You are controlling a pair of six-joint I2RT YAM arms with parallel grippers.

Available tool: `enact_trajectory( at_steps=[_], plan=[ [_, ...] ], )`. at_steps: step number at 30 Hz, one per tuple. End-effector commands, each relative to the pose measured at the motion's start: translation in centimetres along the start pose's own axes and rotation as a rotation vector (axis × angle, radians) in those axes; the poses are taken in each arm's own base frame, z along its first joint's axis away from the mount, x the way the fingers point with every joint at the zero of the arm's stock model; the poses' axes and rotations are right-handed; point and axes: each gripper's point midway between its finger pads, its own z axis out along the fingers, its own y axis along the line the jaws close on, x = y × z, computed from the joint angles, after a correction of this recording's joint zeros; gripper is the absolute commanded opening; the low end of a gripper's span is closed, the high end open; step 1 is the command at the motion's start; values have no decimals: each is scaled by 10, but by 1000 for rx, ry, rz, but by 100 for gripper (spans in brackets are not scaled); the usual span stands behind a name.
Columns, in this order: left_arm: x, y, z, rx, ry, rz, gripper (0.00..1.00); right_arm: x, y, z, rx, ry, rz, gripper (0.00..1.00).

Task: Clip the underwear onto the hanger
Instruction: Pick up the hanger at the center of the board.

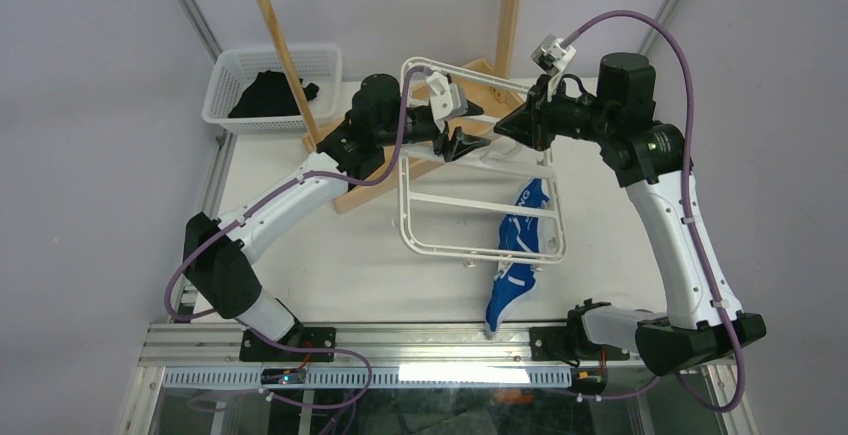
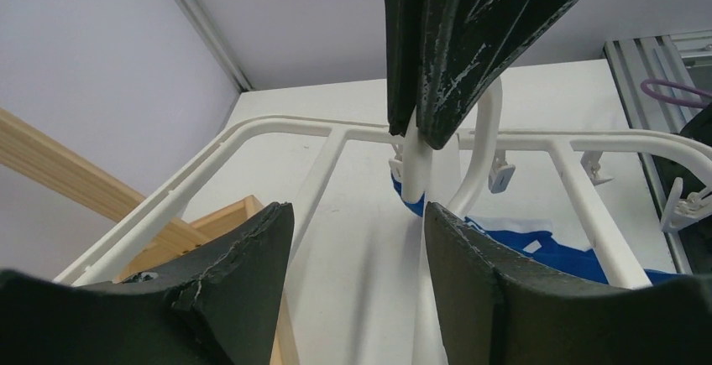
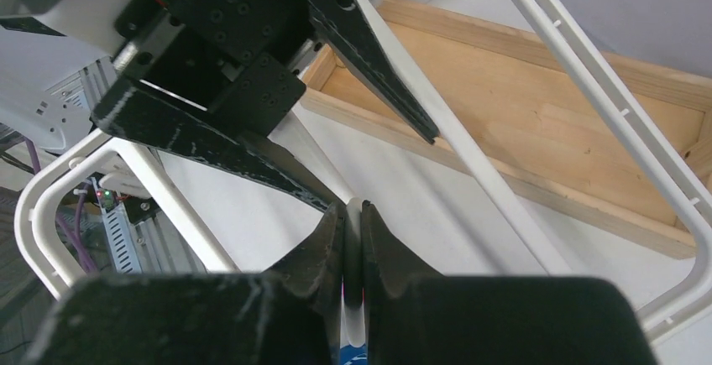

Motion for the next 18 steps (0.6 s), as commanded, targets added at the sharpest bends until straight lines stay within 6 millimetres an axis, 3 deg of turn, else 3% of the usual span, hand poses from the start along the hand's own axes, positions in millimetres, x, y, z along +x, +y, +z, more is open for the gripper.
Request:
enact_trajectory(
  at_steps=[1, 6, 12, 15, 18],
  plan=[
    [-31, 3, 3, 32, -76, 60, 59, -43, 19, -6, -57, -142, -120, 0],
    [-30, 1, 9, 31, -77, 49, 53, -42, 19, -2, -61, -144, -113, 0],
    [-32, 0, 9, 25, -86, 36, 33, -42, 16, 2, -39, -144, -108, 0],
    [-35, 0, 7, 19, -99, 39, 35, -41, 13, 4, -33, -142, -97, 0],
    [-38, -1, 5, 10, -116, 37, 46, -41, 11, 6, -23, -145, -86, 0]
  ],
)
